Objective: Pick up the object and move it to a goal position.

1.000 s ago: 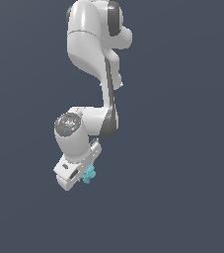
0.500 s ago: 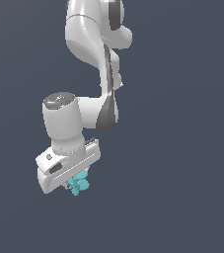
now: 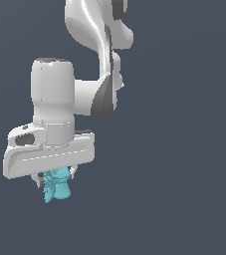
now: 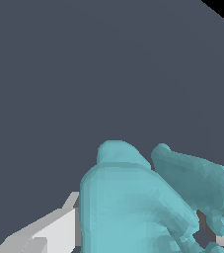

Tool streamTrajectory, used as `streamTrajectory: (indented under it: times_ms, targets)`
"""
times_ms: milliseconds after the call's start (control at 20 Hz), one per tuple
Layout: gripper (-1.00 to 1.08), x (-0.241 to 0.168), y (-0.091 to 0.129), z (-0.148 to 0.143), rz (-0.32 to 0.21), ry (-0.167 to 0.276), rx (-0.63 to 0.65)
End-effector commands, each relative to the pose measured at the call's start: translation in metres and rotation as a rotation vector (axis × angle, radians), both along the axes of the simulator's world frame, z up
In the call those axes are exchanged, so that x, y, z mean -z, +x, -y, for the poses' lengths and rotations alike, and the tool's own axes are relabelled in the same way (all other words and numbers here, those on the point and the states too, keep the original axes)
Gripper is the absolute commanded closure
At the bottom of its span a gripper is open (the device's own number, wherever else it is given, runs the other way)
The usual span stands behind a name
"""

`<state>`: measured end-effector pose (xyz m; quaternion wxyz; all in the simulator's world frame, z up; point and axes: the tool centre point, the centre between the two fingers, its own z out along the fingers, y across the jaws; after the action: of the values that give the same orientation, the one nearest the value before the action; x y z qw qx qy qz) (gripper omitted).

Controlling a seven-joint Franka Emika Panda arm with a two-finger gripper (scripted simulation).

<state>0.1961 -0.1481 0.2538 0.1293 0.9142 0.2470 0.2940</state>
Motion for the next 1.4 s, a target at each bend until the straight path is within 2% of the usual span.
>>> streamTrajectory:
  times_ms: [0,300,600,900,1350]
  targets:
    - [1.08,-0.027,0.001,0.007,0.076,0.010,0.057]
    - [1.08,-0.083,-0.006,0.024,0.235,0.029,0.179]
    - [1.08,-0.126,-0.019,0.038,0.359,0.043,0.275]
    - [1.08,-0.154,-0.031,0.046,0.445,0.051,0.342]
    - [1.08,-0.185,-0.050,0.055,0.545,0.060,0.422]
